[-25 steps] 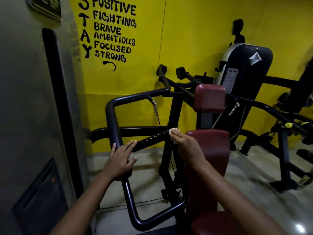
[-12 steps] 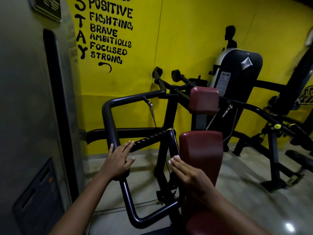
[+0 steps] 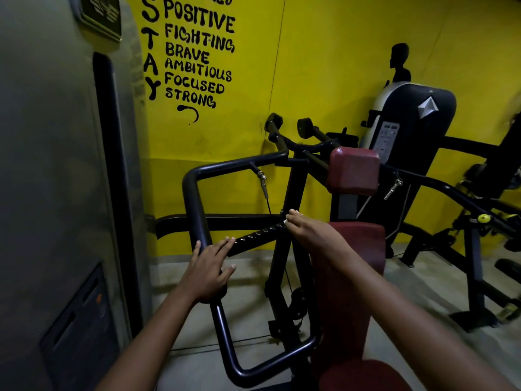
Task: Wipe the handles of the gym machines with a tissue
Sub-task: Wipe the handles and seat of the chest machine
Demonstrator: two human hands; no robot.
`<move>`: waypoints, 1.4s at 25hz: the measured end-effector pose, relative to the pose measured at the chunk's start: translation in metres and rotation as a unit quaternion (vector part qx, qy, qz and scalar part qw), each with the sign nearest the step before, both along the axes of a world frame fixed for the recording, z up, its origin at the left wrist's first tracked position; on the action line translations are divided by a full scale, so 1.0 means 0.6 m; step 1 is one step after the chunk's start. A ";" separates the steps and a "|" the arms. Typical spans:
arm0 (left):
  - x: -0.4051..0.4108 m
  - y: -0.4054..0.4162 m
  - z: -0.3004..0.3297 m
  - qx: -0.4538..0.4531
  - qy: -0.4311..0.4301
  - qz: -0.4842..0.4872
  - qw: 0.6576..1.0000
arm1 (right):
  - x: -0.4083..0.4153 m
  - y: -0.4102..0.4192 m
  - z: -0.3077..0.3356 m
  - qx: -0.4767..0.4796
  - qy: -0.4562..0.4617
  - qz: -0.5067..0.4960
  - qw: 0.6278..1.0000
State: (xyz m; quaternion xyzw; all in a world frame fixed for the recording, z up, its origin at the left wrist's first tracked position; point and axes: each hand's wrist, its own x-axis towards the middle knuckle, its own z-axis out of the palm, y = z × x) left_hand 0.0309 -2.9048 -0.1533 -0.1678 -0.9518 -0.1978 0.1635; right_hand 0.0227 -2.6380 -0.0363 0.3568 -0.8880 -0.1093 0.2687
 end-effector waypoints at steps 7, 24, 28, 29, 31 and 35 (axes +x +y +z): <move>-0.001 -0.002 -0.005 0.007 0.003 -0.005 1.000 | 0.018 0.027 -0.035 0.173 0.064 0.162 0.969; -0.001 -0.002 -0.003 0.006 0.011 -0.002 1.000 | -0.027 0.005 -0.005 0.143 0.078 0.079 0.984; -0.002 -0.002 -0.005 0.005 0.018 0.000 1.000 | 0.011 0.016 -0.018 0.182 0.066 0.155 0.969; -0.002 -0.002 -0.006 0.007 0.019 -0.003 1.000 | 0.022 0.022 -0.027 0.188 0.052 0.170 0.966; -0.002 -0.002 -0.005 0.006 0.018 -0.007 1.000 | 0.047 0.034 -0.052 0.198 0.030 0.193 0.961; -0.002 -0.002 -0.006 -0.001 0.016 -0.005 1.000 | 0.087 0.047 -0.072 0.147 -0.040 0.219 0.964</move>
